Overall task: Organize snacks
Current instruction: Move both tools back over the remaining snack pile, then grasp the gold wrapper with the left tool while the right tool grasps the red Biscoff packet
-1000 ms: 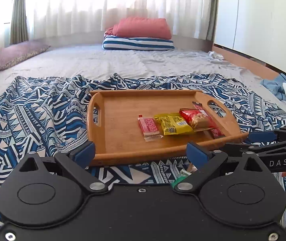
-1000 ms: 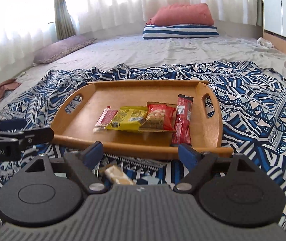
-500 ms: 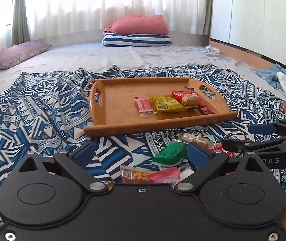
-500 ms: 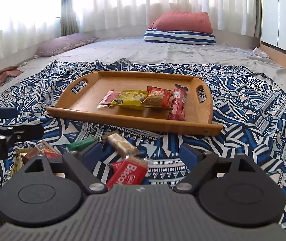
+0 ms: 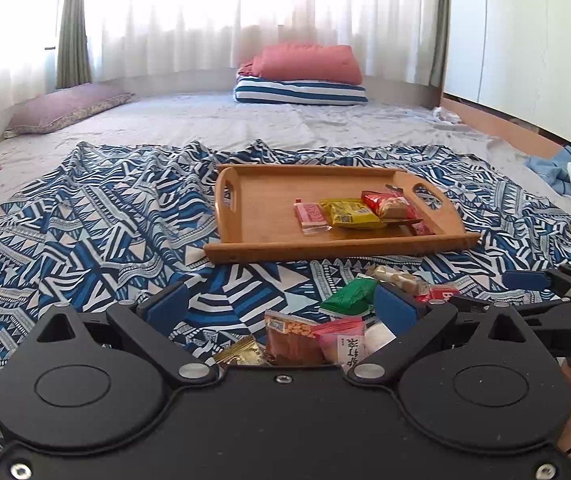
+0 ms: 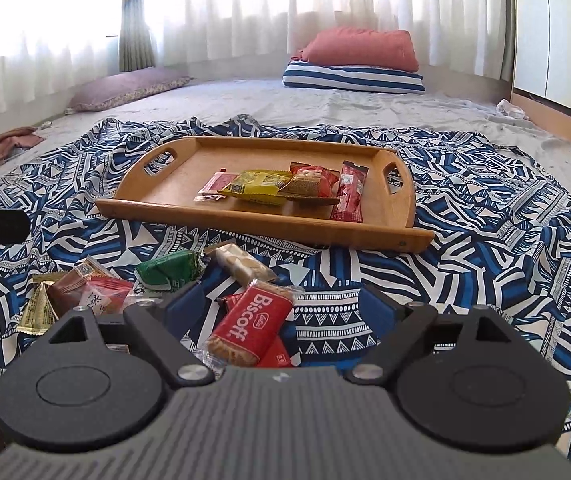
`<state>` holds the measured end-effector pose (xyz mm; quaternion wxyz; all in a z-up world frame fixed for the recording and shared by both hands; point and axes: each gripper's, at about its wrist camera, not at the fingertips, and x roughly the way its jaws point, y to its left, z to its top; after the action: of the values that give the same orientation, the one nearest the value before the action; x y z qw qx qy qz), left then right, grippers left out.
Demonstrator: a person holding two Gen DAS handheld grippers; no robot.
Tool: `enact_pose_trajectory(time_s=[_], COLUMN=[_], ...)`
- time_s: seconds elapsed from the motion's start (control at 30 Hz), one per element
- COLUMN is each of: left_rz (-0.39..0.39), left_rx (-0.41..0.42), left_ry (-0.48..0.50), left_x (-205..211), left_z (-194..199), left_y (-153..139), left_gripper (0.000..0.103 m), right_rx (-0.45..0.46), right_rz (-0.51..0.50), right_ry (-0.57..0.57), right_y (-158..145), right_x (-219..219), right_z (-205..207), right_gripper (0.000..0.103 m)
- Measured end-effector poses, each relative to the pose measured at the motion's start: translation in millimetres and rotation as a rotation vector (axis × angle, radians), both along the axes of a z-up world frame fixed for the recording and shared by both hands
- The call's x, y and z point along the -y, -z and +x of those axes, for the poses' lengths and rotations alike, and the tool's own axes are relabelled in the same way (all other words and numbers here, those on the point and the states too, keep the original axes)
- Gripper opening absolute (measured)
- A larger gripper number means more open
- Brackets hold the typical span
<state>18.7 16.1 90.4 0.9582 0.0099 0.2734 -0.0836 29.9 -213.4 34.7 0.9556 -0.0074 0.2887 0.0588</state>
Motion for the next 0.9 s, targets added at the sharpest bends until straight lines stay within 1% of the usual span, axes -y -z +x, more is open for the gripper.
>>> enact_pose_trajectory(time_s=[0.2, 0.3, 0.4, 0.47, 0.5, 0.57, 0.6, 0.67, 0.7, 0.73, 0.77, 0.9], left_rz=[0.035, 0.028, -0.009, -0.019, -0.019, -0.018, -0.019, -0.019, -0.016, -0.013, -0.011, 0.008], left_rx=[-0.017, -0.032, -0.06, -0.076, -0.084, -0.1, -0.108, -0.12, -0.128, -0.133, -0.132, -0.122], left_ry=[-0.04, -0.051, -0.054, -0.067, -0.069, -0.066, -0.064, -0.063, -0.065, -0.069, -0.077, -0.087], left_x=[-1, -1, -3, -3, -3, -2, -2, -2, -2, -1, -1, 1], left_z=[-3, -5, -4, -3, -3, -2, -1, 0, 0, 0, 0, -4], left_y=[20, 31, 42, 47, 50, 55, 57, 61, 63, 64, 66, 69], left_gripper=[0.099, 0.098, 0.088, 0.076, 0.072, 0.059, 0.057, 0.046, 0.043, 0.038, 0.035, 0.031], right_rx=[0.007, 0.016, 0.022, 0.02, 0.017, 0.01, 0.007, 0.003, 0.001, 0.0, -0.002, -0.004], right_rz=[-0.01, -0.023, -0.03, -0.03, -0.028, -0.02, -0.017, -0.014, -0.015, -0.018, -0.021, -0.038], right_ry=[0.011, 0.026, 0.04, 0.047, 0.05, 0.054, 0.055, 0.056, 0.058, 0.059, 0.058, 0.055], right_y=[6, 10, 14, 16, 17, 18, 19, 20, 21, 21, 22, 22], right_x=[-4, -5, -6, -6, -6, -6, -6, -7, -7, -8, -8, -8], right_z=[-6, -9, -11, -11, -11, -10, -10, -9, -9, -9, -9, -9], right_gripper=[0.092, 0.092, 0.092, 0.092, 0.092, 0.092, 0.092, 0.092, 0.092, 0.092, 0.092, 0.092])
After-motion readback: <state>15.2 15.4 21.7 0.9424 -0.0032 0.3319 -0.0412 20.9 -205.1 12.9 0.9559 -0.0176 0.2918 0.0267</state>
